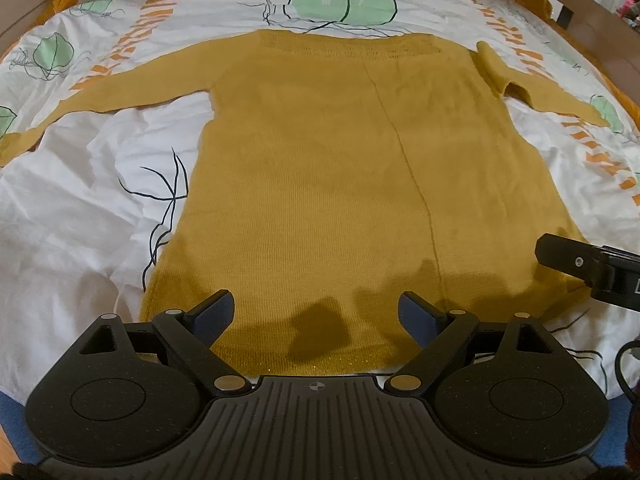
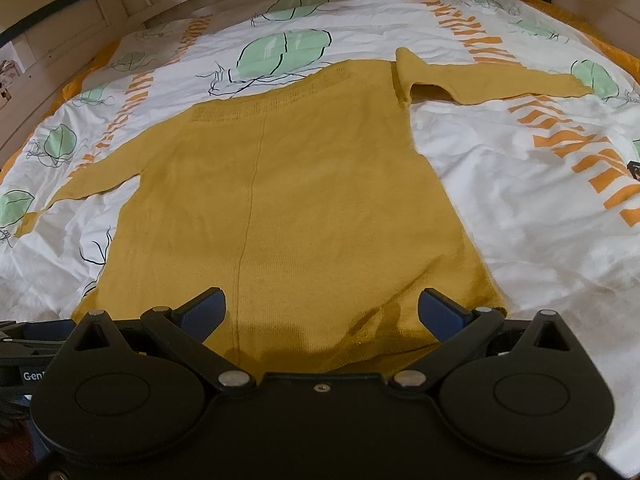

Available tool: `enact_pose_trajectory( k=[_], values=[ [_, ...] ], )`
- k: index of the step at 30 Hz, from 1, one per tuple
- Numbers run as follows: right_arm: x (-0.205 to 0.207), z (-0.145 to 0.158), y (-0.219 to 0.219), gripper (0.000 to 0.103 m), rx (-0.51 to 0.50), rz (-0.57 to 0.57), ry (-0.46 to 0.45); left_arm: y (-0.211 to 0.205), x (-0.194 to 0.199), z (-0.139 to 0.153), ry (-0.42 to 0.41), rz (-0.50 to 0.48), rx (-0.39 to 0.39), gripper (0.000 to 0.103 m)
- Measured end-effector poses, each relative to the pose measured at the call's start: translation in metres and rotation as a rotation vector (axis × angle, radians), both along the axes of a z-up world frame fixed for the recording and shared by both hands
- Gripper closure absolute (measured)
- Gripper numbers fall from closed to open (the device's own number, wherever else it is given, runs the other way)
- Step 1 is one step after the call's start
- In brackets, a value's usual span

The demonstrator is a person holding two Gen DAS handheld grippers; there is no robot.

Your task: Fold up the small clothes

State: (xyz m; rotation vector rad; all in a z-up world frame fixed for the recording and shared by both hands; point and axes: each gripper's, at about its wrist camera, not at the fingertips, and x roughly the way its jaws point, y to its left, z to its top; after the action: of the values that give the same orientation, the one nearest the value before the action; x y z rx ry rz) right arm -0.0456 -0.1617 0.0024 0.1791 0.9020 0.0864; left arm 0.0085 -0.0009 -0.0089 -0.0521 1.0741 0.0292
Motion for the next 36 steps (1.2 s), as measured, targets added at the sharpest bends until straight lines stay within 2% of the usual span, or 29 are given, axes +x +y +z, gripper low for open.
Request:
enact_pose_trajectory(
  k=[12, 18, 24, 30, 36],
  values=[
    [0.023, -0.010, -0.018, 0.001, 0.106, 0.008, 0.030, 0.013, 0.025, 0.000, -0.032, 0.017, 0.009, 0.014],
    [0.050, -0.003, -0.033, 0.001, 0.107, 0.029, -0.016, 0.020, 0.059, 0.012, -0.141, -0.004, 0.024, 0.014],
    [0.091, 0.012, -0.063, 0.001, 0.128, 0.059, -0.089, 0.028, 0.105, 0.020, -0.239, -0.008, -0.002, 0.014],
    [0.141, 0.025, -0.108, 0.001, 0.024, -0.049, -0.142, 0.027, 0.152, 0.019, -0.300, -0.012, 0.038, 0.014],
    [0.196, 0.016, -0.180, 0.001, 0.053, -0.242, -0.099, 0.025, 0.193, 0.001, -0.300, 0.002, 0.072, 0.014]
  ],
)
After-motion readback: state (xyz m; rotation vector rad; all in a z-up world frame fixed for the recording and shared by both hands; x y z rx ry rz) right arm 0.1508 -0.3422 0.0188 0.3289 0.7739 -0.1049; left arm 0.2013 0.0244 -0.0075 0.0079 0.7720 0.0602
